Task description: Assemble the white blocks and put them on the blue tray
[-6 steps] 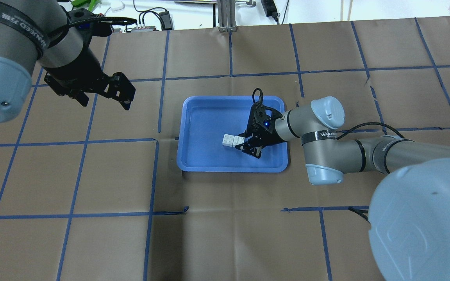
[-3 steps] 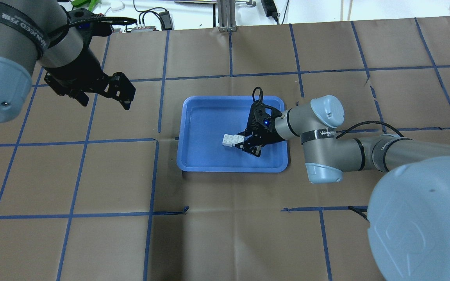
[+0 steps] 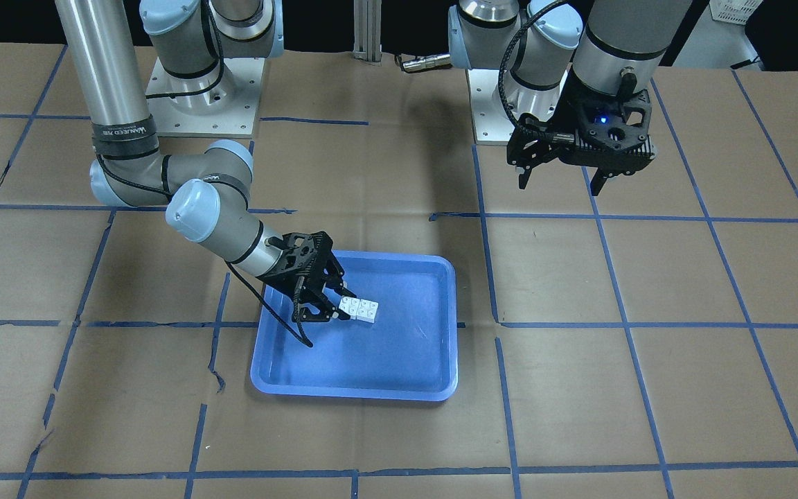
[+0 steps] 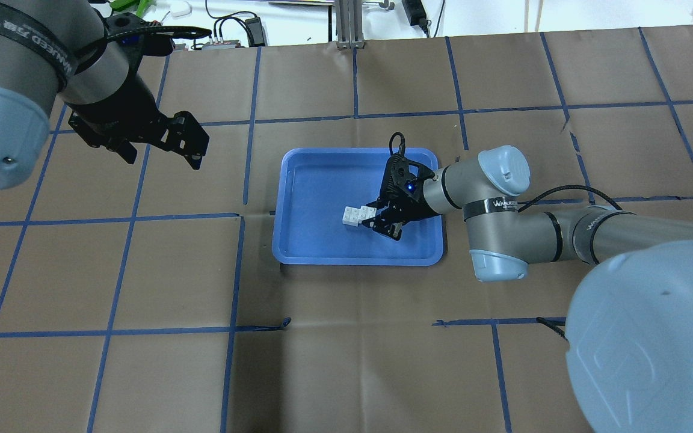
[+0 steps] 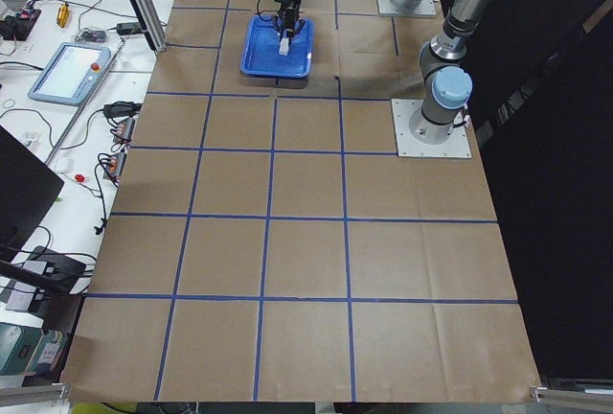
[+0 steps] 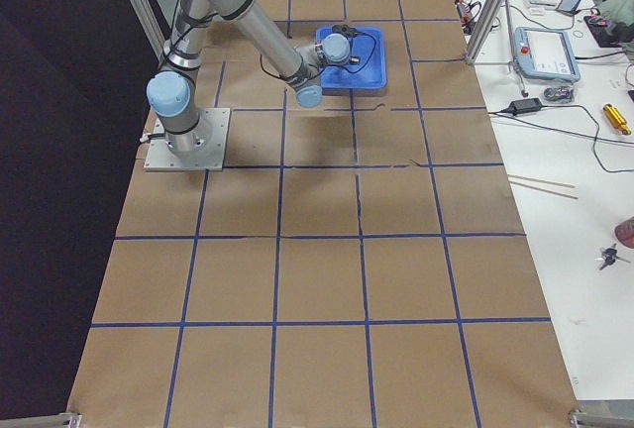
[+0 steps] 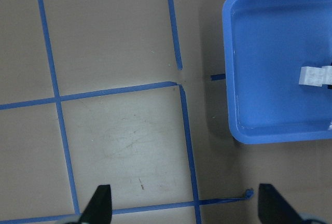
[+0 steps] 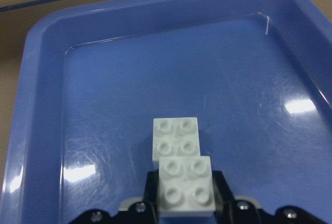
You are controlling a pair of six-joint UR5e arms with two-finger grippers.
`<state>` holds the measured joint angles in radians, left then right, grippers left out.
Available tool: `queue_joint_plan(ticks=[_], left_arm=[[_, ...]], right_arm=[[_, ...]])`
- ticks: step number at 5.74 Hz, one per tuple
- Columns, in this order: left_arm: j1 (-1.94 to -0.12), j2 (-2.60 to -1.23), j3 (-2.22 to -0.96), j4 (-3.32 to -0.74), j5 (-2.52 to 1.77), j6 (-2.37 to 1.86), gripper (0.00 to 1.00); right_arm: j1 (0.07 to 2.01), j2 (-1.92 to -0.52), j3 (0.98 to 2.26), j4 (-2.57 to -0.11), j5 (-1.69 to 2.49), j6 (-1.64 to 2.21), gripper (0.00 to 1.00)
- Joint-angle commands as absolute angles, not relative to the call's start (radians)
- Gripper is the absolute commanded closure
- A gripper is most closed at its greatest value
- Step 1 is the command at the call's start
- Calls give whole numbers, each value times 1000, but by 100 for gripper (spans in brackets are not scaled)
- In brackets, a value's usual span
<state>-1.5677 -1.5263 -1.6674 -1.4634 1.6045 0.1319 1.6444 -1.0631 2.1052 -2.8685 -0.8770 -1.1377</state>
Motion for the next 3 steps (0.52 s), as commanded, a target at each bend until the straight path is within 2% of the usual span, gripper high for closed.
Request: queue_joint_plan(ticks=[1, 3], left_arm=[[-1568, -1526, -1669, -1463, 1605, 132, 1], [-1569, -1526, -1671, -1463, 1608, 130, 1]], right_arm=[[1644, -1058, 2106, -2867, -876, -1131, 91], [1644, -1043, 2106, -2869, -874, -1129, 90]])
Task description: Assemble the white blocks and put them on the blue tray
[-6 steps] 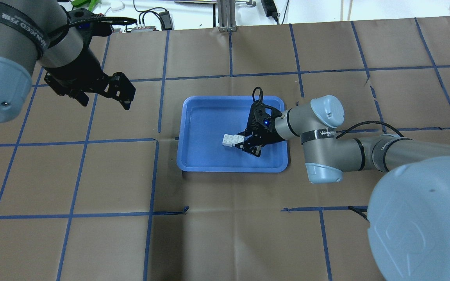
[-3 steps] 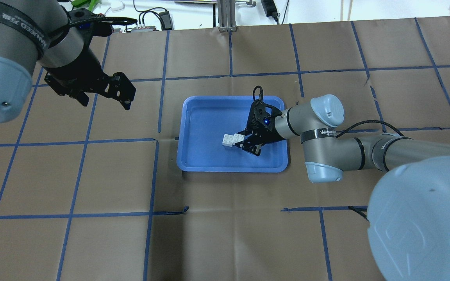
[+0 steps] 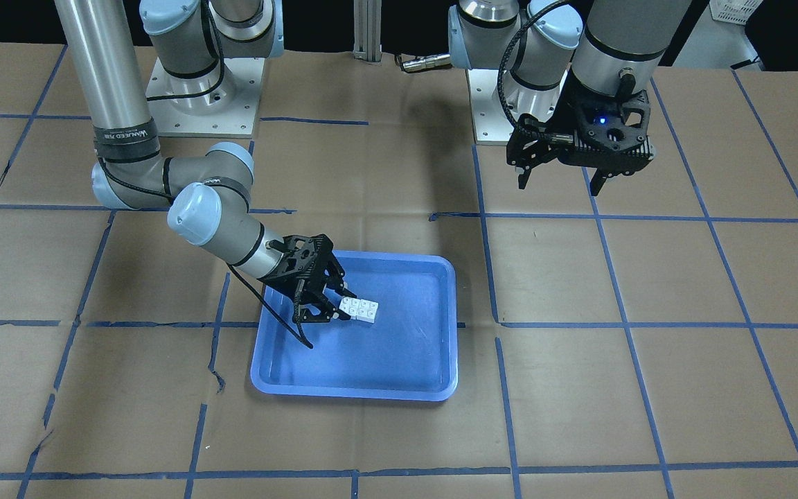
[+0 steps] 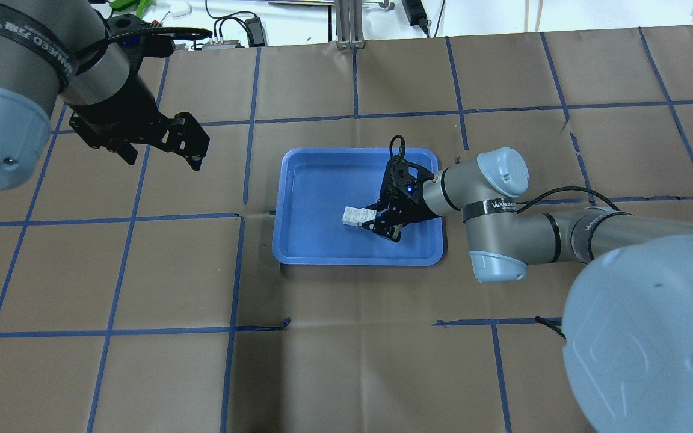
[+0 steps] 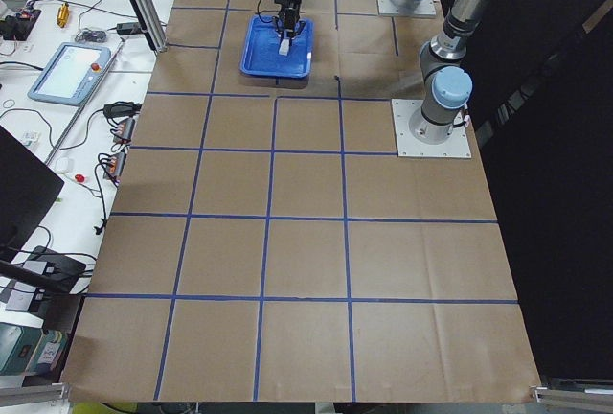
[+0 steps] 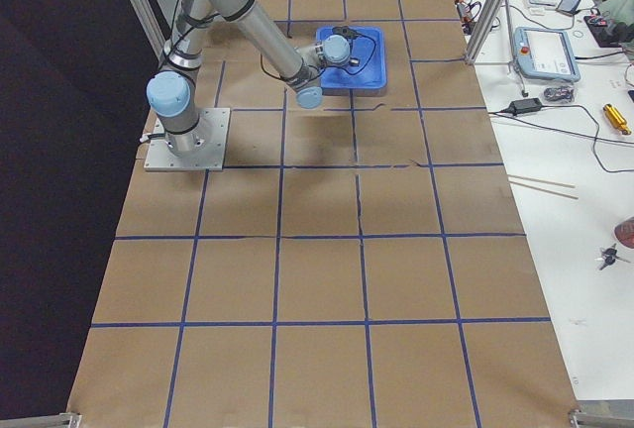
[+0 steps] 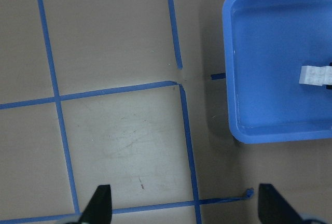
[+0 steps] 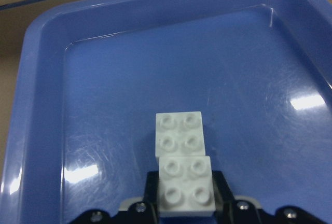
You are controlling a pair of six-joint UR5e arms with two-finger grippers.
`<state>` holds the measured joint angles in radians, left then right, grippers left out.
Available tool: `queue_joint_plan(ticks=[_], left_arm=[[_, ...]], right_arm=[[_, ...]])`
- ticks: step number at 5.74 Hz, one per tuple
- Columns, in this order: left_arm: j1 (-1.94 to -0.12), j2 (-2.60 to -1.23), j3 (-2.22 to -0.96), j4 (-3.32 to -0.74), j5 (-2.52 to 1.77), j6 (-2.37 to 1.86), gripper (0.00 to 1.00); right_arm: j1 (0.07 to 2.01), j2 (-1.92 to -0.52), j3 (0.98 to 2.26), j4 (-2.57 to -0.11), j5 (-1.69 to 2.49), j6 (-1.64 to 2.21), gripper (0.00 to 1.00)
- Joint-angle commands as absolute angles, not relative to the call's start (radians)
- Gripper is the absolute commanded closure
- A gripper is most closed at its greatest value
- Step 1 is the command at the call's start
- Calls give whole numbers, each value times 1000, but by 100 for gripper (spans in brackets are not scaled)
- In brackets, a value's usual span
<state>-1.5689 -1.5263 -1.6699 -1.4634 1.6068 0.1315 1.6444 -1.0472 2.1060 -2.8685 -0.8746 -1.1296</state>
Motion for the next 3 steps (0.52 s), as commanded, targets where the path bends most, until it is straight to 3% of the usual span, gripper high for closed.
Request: queue_joint_plan(ticks=[1, 3], left_arm=[[-1571, -1526, -1674, -1463, 1609, 129, 1], [-1571, -1526, -1672, -1463, 1609, 129, 1]], right_arm=[[1644, -1043, 2105, -2872, -874, -1129, 90], [1644, -1045, 2105, -2878, -876, -1127, 84]])
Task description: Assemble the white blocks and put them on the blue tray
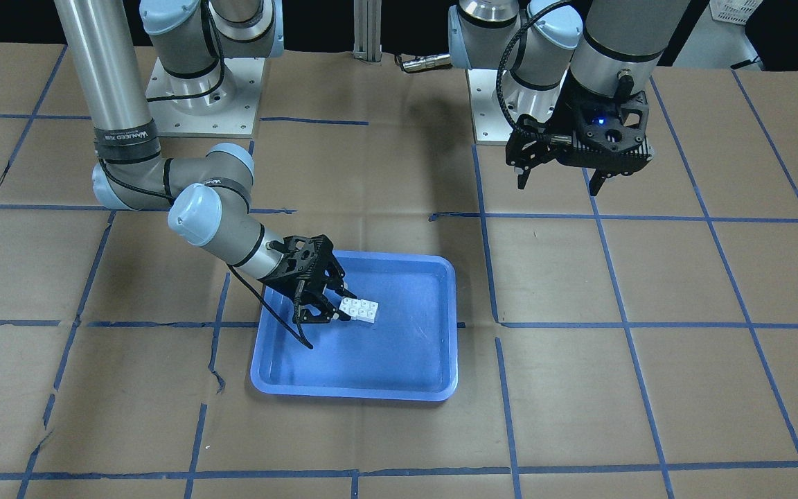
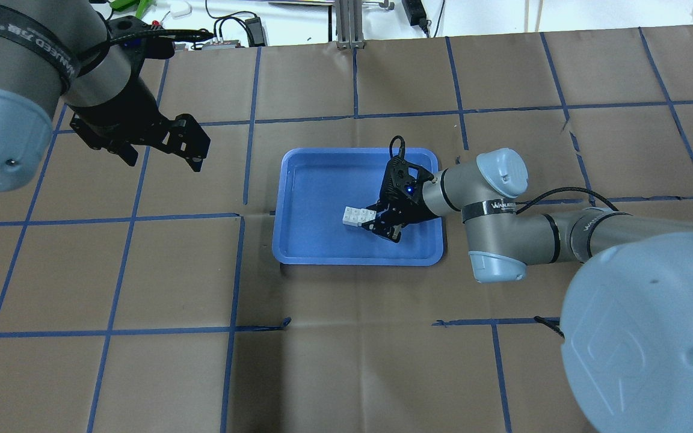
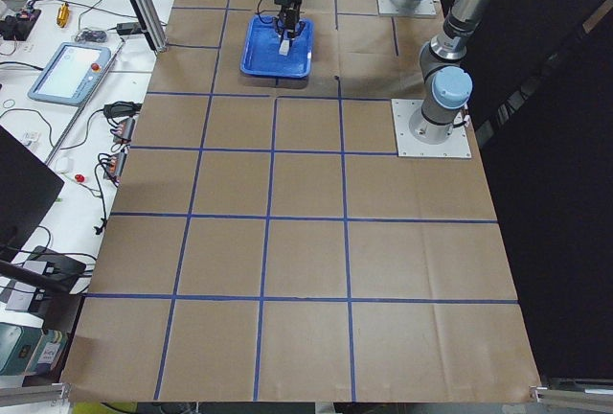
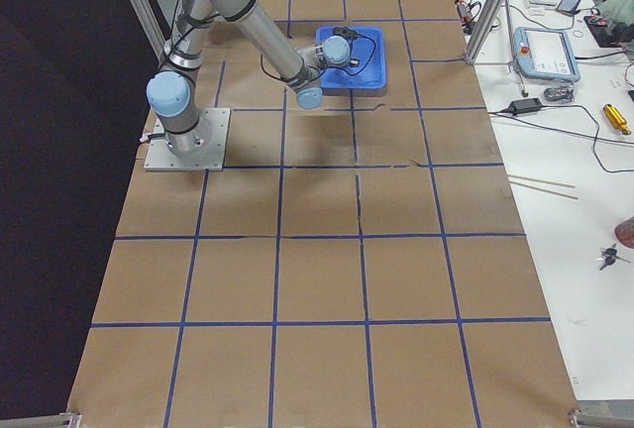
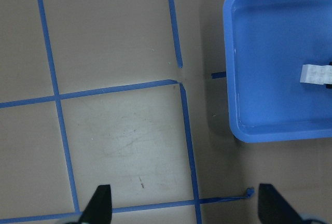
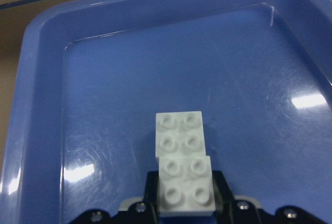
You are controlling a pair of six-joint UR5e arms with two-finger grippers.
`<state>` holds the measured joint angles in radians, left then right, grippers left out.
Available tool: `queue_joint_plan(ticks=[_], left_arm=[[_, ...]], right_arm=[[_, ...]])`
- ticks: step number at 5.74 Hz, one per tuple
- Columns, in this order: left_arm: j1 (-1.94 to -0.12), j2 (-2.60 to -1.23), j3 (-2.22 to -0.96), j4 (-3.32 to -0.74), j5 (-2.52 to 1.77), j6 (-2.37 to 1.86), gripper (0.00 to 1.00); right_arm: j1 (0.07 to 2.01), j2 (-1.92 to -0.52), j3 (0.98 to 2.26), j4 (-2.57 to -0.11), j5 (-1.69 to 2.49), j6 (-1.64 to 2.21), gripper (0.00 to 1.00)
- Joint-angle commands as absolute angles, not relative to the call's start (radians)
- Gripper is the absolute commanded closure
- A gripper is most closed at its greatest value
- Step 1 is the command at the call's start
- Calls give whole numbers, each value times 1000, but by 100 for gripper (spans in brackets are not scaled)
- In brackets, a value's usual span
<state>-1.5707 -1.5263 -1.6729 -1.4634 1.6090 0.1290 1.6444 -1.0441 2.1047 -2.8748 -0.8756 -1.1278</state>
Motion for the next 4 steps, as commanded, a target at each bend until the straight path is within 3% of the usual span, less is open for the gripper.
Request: queue_joint_plan(ticks=[1, 2, 3, 4], left_arm=[[-1571, -1526, -1672, -1463, 1609, 129, 1], [-1571, -1526, -1672, -1463, 1609, 129, 1], [-1571, -1526, -1671, -1463, 1609, 130, 1], [-1571, -1526, -1671, -1463, 1608, 129, 1]], right_arm=[[1644, -1046, 2105, -2878, -874, -1127, 79], [1644, -1043, 2103, -2879, -868, -1126, 40], [1644, -1043, 2089, -2878, -841, -1126, 8], [1644, -1043, 2086, -2876, -842, -1124, 1]])
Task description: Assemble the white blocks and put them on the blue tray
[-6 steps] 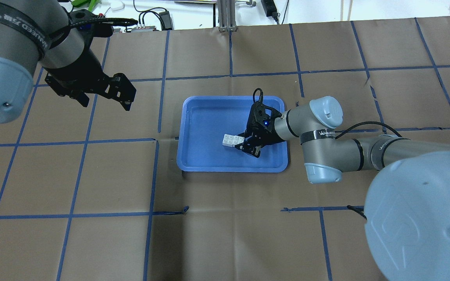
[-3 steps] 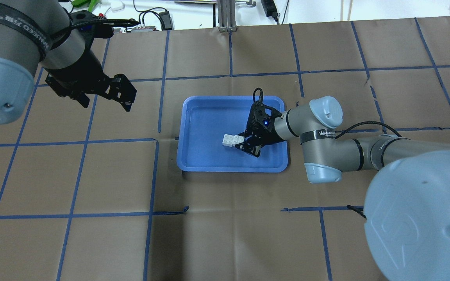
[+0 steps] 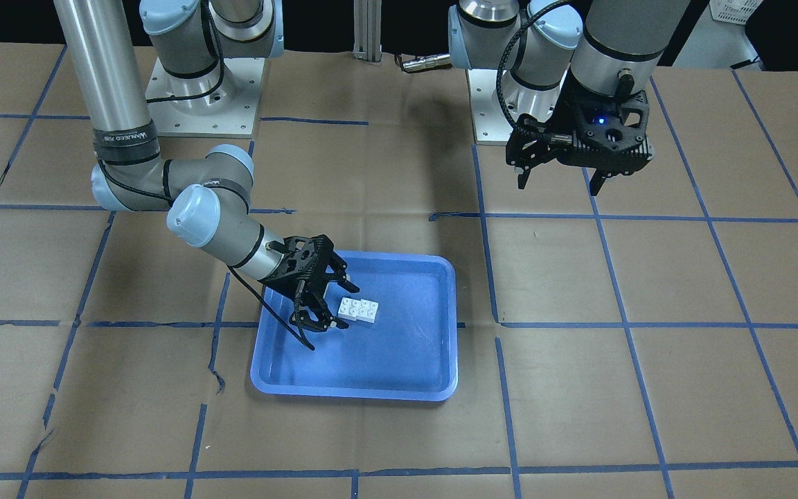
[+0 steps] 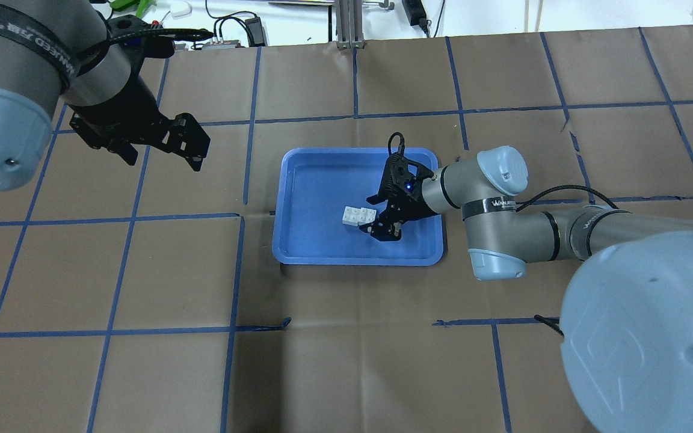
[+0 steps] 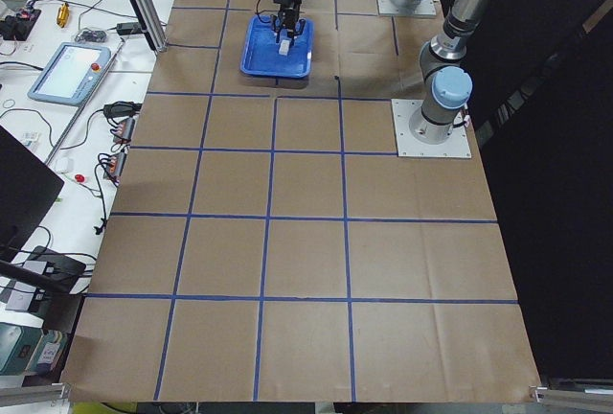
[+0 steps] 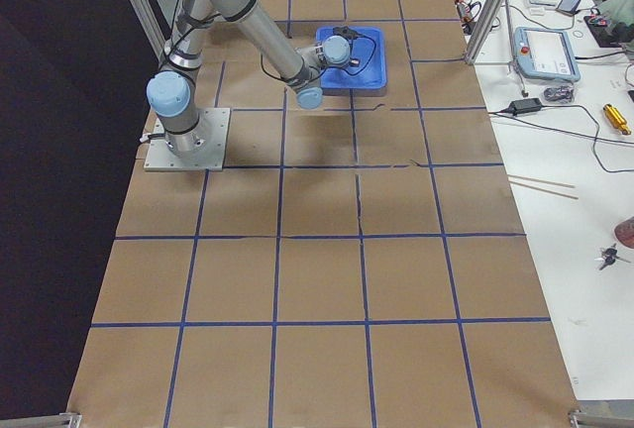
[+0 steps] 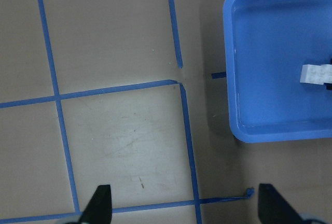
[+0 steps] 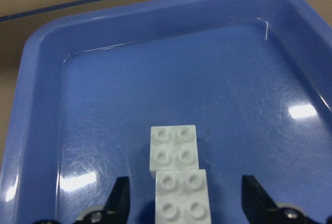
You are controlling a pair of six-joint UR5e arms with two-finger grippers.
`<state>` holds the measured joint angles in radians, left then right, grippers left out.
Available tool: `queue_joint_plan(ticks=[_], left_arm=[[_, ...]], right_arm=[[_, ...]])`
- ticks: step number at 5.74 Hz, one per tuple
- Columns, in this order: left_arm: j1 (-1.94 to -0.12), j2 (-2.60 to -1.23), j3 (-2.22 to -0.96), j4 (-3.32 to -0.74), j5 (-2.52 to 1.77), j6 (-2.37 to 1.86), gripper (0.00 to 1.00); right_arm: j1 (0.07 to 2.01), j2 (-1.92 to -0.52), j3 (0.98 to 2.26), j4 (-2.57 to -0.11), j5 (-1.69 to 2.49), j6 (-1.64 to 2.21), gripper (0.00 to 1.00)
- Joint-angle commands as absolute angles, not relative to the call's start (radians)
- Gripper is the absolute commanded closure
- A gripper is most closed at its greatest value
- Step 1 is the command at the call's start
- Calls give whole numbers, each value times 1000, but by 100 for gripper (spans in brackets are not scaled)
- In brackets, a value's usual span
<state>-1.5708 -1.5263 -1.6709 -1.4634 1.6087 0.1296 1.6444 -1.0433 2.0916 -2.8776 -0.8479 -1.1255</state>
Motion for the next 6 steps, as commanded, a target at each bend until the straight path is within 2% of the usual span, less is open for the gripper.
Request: queue_joint_plan(ticks=[1, 3, 4, 6], left_arm=[[-1571, -1526, -1669, -1463, 1608, 129, 1], [-1571, -1526, -1669, -1463, 1606, 129, 1], [-1571, -1526, -1669, -1463, 1605, 129, 1], [-1571, -1526, -1669, -1462, 1595, 114, 2]], right_arm=[[1644, -1049, 2083, -2878, -850, -1086, 0], [1643, -1093, 2014, -2843, -911, -999, 0], [1638, -1132, 1988, -2710, -939, -942, 0], [1634, -1210, 1854, -2324, -1122, -733, 0]])
